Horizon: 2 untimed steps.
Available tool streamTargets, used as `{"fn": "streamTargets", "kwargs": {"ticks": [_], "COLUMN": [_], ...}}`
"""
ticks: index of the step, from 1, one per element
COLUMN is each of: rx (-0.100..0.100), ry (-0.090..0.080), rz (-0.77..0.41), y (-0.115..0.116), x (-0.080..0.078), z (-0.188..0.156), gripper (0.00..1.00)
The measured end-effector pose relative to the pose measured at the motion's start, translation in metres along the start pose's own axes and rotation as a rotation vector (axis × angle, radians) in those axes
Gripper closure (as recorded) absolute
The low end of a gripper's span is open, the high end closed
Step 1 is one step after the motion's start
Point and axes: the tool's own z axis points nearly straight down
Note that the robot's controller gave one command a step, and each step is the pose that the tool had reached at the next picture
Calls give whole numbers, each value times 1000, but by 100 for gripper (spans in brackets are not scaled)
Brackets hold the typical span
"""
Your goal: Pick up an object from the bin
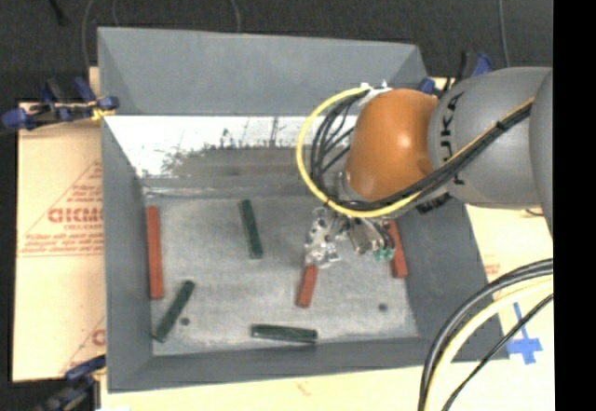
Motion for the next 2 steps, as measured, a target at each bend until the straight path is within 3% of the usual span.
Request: {"fn": "streamTargets", "kwargs": {"ticks": [1, 2], "rx": [5, 3], "ry": [-13, -10], "rz": [-84, -83], "y": [-7, -7], "x": [-44, -44], "z": [-159, -155], "gripper": [0, 0]}}
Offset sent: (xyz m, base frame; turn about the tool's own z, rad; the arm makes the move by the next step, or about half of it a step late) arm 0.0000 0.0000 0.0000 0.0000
